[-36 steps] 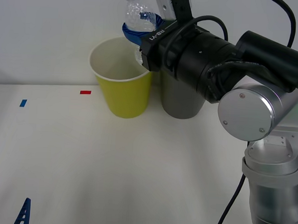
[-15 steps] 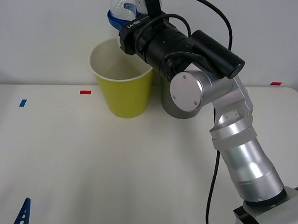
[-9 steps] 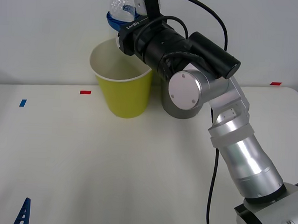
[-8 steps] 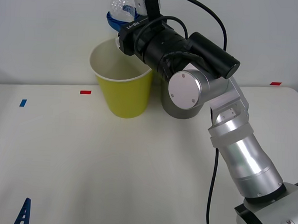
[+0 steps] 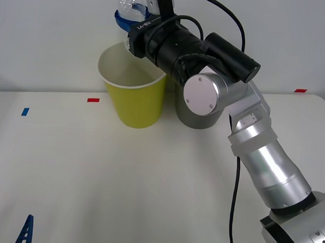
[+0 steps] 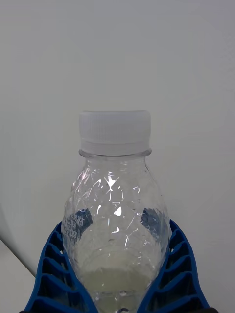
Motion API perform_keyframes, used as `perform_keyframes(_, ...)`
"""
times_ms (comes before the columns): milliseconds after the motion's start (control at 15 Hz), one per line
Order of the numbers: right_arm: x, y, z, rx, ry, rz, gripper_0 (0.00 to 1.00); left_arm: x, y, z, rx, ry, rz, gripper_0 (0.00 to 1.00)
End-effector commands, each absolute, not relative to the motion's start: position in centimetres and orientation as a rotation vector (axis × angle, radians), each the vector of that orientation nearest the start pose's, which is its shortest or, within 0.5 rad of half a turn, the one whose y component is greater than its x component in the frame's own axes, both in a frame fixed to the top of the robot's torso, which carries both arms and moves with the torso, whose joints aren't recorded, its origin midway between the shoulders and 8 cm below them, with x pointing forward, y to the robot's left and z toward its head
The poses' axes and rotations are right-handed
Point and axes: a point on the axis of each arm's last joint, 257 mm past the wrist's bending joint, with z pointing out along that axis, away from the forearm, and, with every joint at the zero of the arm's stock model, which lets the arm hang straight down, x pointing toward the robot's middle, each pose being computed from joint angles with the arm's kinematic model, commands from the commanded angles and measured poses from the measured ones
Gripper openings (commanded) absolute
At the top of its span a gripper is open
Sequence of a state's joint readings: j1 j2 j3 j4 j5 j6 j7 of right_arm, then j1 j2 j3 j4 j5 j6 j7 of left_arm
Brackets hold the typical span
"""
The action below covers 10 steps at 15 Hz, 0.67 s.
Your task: Put cans in the gray bin and PET bottles in the light green bin.
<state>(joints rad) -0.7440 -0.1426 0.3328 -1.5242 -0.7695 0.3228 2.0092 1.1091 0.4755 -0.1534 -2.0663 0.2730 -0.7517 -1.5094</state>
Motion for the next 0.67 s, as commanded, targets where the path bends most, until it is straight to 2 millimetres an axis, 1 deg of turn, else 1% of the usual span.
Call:
perform_keyframes(67,58.0,8.5,5.2,-0.605,1.221,0.502,0.0,20.9,30.8,-20.4,0.005,1.473,-0.029,1.0)
perform_keyframes(400,58.1,8.4,5.1,-0.6,1.225,0.515,0.0,20.9,30.8,-20.4,0.005,1.473,-0.029,1.0)
perform_keyframes(667,58.2,8.6,4.1,-0.629,1.232,0.491,0.0,20.9,30.8,-20.4,0.005,1.473,-0.029,1.0)
